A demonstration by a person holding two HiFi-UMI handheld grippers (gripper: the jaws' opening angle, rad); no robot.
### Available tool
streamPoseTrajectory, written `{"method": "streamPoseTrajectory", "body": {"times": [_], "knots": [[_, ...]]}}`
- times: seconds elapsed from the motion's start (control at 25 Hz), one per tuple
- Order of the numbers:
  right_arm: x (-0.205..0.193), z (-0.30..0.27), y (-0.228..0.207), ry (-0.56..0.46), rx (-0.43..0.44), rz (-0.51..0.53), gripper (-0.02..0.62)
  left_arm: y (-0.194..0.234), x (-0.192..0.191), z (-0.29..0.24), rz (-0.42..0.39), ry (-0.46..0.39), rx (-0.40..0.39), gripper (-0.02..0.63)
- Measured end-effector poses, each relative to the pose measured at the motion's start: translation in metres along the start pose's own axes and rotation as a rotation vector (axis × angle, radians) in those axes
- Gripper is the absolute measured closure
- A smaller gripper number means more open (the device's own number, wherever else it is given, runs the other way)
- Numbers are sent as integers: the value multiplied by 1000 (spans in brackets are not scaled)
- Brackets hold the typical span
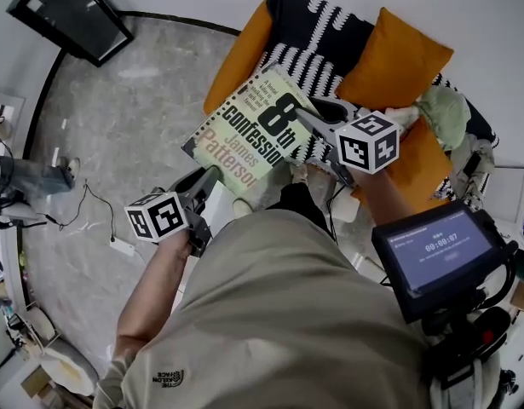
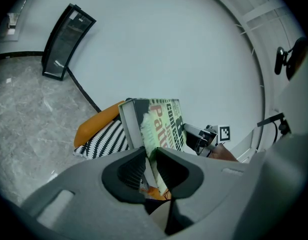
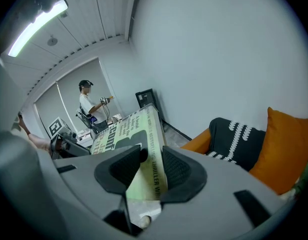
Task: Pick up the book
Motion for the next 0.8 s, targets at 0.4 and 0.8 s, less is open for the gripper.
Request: {"method": "streamPoseTrajectory", "body": {"times": [0.4,0.8], "knots": [[0,-3,2,-14,2,21,451,5,-1,1,-2,-14,-4,532],[0,0,3,-12,2,6,451,2,2,2,3,-1,4,532]]}}
Point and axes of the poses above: the fingertips, and each gripper's own axes: z backward along the fingers, y to its left, x out of its top, the point moved 6 cm from there along z, backward along the fingers, and after that the axes turned 2 degrees about -y, right-handed, at the moved point
